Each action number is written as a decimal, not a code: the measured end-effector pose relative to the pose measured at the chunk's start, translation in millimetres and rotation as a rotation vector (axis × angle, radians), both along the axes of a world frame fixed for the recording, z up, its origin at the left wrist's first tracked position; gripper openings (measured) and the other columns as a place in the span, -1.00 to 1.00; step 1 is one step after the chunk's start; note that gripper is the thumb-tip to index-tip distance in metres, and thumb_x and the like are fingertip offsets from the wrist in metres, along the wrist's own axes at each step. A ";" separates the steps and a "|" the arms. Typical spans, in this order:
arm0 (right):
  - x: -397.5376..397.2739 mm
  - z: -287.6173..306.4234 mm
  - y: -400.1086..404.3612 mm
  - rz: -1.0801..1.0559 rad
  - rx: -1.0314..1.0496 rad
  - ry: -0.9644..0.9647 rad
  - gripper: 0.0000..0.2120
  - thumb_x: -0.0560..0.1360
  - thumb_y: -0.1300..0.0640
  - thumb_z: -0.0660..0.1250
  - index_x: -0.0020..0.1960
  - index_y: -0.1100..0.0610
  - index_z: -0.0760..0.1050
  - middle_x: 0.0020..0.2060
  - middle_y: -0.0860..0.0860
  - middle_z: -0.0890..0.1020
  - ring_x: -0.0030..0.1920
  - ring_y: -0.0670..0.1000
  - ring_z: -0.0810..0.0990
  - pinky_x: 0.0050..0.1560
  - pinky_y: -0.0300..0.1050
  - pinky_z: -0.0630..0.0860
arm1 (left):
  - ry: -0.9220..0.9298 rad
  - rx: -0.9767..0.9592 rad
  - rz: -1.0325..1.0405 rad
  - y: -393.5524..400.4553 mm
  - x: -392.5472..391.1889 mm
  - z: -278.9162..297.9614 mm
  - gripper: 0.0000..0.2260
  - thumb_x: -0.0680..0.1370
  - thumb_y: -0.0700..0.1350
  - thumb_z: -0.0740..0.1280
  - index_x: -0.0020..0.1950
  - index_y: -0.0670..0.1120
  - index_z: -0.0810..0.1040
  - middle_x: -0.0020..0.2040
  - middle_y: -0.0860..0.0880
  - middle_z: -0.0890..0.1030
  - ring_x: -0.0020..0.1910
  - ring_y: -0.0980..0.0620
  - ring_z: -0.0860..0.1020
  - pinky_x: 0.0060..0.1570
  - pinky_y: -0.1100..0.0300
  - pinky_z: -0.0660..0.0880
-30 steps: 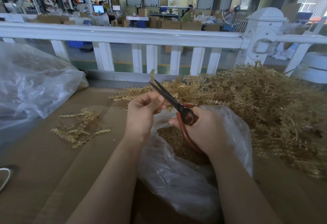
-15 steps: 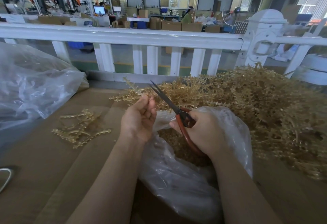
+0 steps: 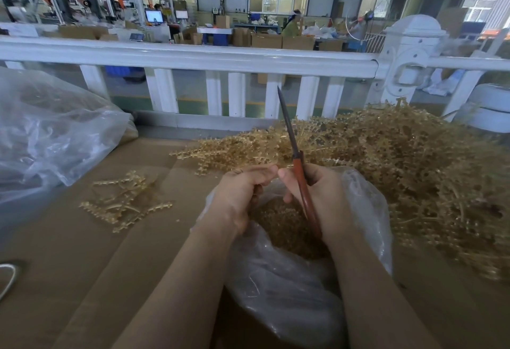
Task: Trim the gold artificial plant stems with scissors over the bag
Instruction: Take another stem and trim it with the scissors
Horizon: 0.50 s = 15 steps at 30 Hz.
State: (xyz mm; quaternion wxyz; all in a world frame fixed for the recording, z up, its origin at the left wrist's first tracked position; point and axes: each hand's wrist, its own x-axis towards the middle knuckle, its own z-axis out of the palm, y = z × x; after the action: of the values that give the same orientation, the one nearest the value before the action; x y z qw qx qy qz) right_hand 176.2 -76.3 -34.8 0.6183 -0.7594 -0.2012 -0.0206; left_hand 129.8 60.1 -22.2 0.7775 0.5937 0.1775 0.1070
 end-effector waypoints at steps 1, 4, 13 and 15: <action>0.0 0.2 0.3 -0.004 0.005 0.005 -0.83 0.52 -0.04 0.45 -0.13 0.06 0.67 -0.42 -0.02 0.66 -0.38 -0.11 0.63 -0.23 -0.23 0.56 | 0.002 0.015 -0.010 -0.4 -0.1 0.5 -0.85 0.45 -0.22 0.46 -0.27 -0.02 0.75 -0.43 0.11 0.52 -0.36 0.12 0.35 -0.29 0.20 0.29; 1.7 -0.9 0.8 -0.022 0.020 0.001 -0.84 0.54 0.05 0.44 -0.16 0.11 0.65 -0.44 -0.02 0.65 -0.43 -0.14 0.58 -0.34 -0.31 0.50 | -0.045 0.005 -0.049 0.1 0.3 0.9 -0.82 0.47 -0.28 0.45 -0.28 -0.06 0.74 -0.37 0.02 0.58 -0.42 0.12 0.42 -0.36 0.26 0.34; 5.5 -4.7 -0.7 -0.088 0.103 -0.015 -0.80 0.50 0.12 0.48 -0.29 0.07 0.60 -0.39 -0.01 0.67 -0.40 -0.13 0.60 -0.34 -0.26 0.53 | -0.387 0.377 0.201 -10.4 -3.1 0.1 -0.83 0.45 -0.17 0.54 -0.23 -0.13 0.57 -0.32 -0.12 0.63 -0.34 0.00 0.60 -0.33 0.14 0.59; 6.0 -5.4 -0.4 -0.097 0.066 -0.036 -0.83 0.49 0.08 0.49 -0.27 0.07 0.62 -0.35 0.00 0.69 -0.35 -0.06 0.64 -0.28 -0.15 0.59 | -0.414 0.429 0.224 -11.4 -3.2 0.2 -0.87 0.44 -0.18 0.54 -0.10 -0.07 0.63 -0.24 0.02 0.65 -0.23 0.10 0.59 -0.16 0.16 0.59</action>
State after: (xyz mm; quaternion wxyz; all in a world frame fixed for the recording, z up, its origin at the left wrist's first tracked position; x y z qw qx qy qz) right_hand 182.2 -76.7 -40.3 0.6374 -0.7471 -0.1747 -0.0708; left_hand 126.6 48.7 -21.9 0.6378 0.6864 0.0530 0.3454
